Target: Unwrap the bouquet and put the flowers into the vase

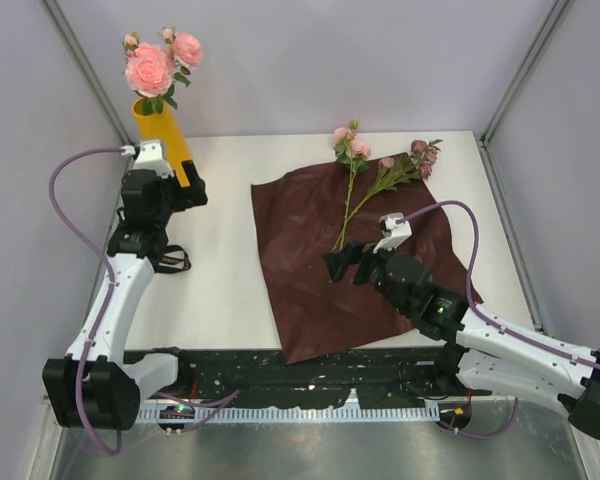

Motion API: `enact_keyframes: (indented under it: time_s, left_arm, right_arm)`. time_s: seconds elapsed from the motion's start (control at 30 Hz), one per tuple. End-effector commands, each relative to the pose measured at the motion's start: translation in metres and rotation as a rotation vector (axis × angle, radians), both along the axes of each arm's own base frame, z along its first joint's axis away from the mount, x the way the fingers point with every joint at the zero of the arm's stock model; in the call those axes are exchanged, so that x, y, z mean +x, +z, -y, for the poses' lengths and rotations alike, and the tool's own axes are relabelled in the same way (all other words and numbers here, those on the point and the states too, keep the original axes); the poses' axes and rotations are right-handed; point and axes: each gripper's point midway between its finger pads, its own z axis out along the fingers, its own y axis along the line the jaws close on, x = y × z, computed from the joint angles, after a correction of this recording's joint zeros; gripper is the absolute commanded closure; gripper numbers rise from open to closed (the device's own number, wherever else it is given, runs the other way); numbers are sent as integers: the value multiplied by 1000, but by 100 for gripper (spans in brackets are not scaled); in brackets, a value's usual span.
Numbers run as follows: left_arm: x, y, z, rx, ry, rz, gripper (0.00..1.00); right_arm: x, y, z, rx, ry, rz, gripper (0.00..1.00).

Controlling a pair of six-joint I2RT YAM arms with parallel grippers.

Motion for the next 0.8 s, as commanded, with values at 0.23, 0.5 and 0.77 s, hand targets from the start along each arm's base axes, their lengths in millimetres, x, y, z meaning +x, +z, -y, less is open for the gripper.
enact_keyframes:
  time_s: [0.23,0.5,0.77]
  left_arm:
    - [-116,-34,75,-302,-350,-197,3]
    - [-164,-58,85,-262,-457,-206,2]
    - [-173,-50,82,-251,-427,-126,2]
  right_arm:
    - [77,-26,54,-68,-247,-53,13]
    - [147,-54,94,112,-436,-196,27]
    - [209,-80,114,224,-511,-249,37]
